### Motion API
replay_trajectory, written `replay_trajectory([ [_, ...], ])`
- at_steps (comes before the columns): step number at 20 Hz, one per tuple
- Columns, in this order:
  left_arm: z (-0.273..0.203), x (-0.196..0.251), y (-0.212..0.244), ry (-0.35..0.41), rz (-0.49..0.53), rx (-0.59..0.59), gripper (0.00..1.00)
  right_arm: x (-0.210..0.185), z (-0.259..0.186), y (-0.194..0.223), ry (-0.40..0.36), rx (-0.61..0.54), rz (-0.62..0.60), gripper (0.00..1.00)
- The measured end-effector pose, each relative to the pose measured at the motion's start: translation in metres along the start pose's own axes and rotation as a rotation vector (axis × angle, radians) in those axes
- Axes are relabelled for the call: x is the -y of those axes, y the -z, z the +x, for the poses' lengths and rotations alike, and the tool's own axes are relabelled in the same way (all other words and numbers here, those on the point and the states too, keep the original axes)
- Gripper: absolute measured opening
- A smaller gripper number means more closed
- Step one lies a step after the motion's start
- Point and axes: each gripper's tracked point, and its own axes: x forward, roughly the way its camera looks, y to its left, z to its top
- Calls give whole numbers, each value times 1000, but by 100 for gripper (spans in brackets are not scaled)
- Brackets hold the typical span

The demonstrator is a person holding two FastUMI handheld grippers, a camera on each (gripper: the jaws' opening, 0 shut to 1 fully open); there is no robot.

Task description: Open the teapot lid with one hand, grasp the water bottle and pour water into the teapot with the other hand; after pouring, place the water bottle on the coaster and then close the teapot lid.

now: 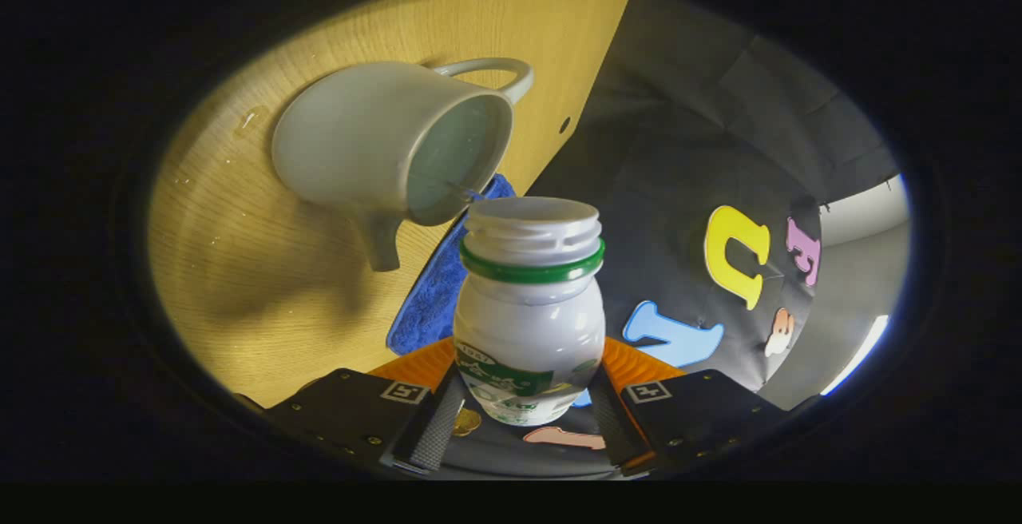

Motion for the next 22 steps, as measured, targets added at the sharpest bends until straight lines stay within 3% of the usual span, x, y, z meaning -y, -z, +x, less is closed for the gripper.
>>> replay_trajectory([
  [14,3,-8,7,-23,-8,-36,12,12,-3,-9,42,10,-81,74],
  [20,2,-11,5,-32,-3,-41,15,11,-2,-13,44,21,-57,75],
  [22,0,-12,4,-34,-3,-39,11,8,-2,-16,35,25,-24,75],
])
